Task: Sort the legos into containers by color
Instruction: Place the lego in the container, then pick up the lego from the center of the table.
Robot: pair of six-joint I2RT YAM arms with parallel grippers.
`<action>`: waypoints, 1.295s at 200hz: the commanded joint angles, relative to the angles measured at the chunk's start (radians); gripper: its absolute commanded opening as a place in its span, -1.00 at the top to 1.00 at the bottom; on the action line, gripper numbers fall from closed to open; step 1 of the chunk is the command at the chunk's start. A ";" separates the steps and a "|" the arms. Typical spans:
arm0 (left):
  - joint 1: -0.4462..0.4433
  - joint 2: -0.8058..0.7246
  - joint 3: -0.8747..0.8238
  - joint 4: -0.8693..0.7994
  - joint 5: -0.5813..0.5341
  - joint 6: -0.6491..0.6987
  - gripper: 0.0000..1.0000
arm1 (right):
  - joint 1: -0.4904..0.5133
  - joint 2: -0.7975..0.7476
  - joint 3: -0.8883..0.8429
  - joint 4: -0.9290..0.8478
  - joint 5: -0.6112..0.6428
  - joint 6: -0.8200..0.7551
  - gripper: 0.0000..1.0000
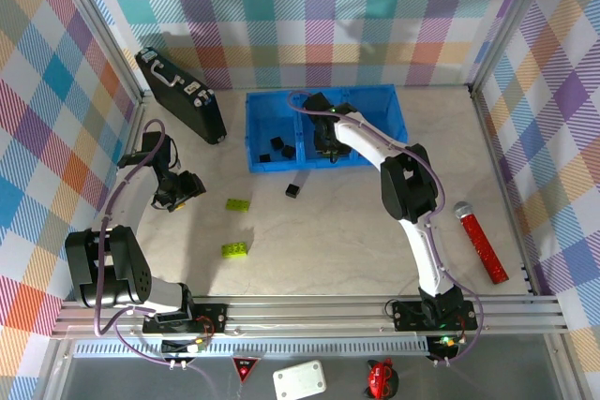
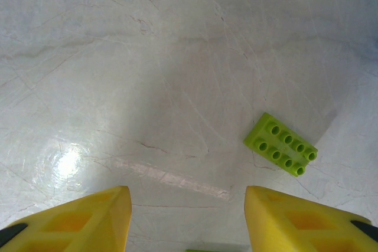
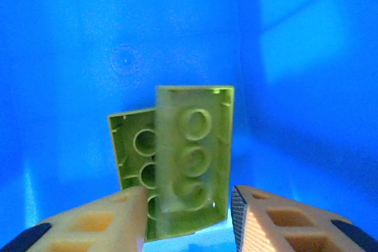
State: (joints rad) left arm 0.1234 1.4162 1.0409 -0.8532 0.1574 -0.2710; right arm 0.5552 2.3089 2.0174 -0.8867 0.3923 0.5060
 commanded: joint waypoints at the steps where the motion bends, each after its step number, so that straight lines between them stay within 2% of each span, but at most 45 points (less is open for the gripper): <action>1: 0.018 0.001 -0.005 0.011 0.007 0.014 -0.07 | -0.006 -0.035 0.001 -0.041 0.046 -0.020 0.09; 53: 0.018 0.004 -0.005 0.011 0.009 0.015 -0.07 | -0.006 -0.062 0.017 -0.058 0.063 -0.029 0.05; 144: -0.004 0.034 -0.010 0.005 0.057 0.010 -0.07 | 0.017 -0.186 -0.026 -0.067 -0.013 -0.016 0.05; 210: -0.142 0.062 0.033 -0.025 0.018 -0.029 -0.07 | 0.028 -0.325 -0.172 -0.031 -0.074 0.003 0.05; 259: -0.298 0.133 0.088 -0.028 -0.044 -0.052 -0.11 | 0.028 -0.427 -0.288 -0.012 -0.070 0.007 0.05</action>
State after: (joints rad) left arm -0.1131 1.5120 1.0794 -0.8474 0.1566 -0.3019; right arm 0.5774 1.9602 1.7702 -0.9092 0.3283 0.4942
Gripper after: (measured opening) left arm 0.548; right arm 0.474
